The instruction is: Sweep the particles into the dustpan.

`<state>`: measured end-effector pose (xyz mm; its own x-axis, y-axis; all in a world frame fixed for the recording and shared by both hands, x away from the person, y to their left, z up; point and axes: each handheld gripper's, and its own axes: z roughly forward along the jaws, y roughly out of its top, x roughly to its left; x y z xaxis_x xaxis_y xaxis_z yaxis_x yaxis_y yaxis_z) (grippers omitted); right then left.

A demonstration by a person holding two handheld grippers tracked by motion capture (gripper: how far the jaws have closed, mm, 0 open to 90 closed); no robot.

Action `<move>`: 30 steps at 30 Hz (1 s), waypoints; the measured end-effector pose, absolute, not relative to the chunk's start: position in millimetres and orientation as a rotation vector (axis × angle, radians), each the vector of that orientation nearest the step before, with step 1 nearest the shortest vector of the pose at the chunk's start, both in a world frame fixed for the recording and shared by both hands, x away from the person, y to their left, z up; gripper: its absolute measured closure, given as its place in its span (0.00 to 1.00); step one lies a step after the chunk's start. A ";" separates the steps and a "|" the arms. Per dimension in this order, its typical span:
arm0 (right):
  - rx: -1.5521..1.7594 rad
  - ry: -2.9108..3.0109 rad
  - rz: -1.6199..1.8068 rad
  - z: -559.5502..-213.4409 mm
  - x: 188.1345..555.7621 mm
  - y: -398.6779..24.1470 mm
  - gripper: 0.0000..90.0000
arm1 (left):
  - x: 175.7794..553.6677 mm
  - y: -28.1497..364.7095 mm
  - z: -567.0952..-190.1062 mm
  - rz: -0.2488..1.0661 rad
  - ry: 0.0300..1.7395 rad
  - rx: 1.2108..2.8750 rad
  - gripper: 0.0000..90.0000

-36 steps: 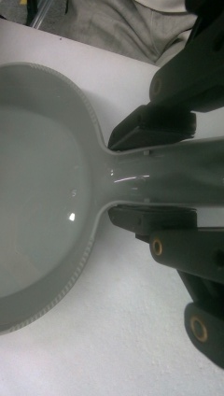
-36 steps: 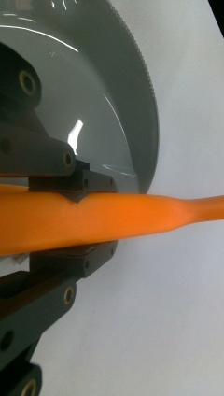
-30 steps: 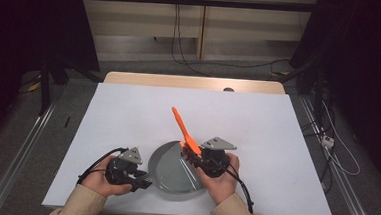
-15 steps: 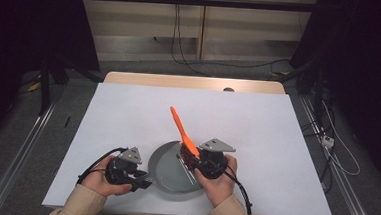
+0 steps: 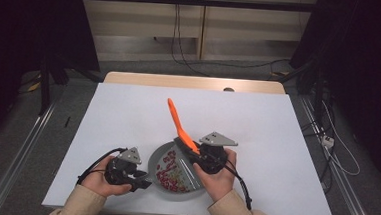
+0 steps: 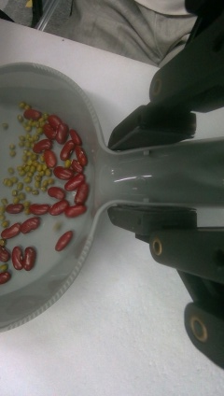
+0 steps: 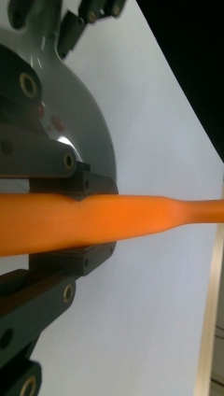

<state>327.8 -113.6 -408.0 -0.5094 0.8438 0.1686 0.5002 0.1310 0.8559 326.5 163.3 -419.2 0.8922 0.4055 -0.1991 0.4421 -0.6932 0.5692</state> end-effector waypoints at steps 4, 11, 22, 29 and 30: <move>1.320 2.023 1.316 -408.4 335.7 -128.4 0.79 | 326.8 163.5 -419.3 -0.077 0.606 2.421 0.70; 1.381 1.986 1.248 -422.0 346.7 -152.3 0.79 | 327.3 164.2 -419.8 -0.086 0.611 2.419 0.70; 1.388 2.003 1.218 -426.2 346.7 -162.3 0.79 | 323.2 152.6 -423.4 0.001 0.574 2.477 0.70; 1.407 1.985 1.217 -426.0 344.4 -175.1 0.79 | 321.6 154.4 -428.8 0.056 0.592 2.400 0.70; 1.405 1.985 1.213 -425.8 343.9 -176.7 0.79 | 322.9 155.7 -428.7 0.077 0.568 2.418 0.70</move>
<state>343.9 -176.7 -425.8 -0.4004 0.9054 0.1410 0.5383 0.1078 0.8359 322.9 155.7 -428.7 0.9045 0.4177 -0.0858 0.3799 -0.6982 0.6068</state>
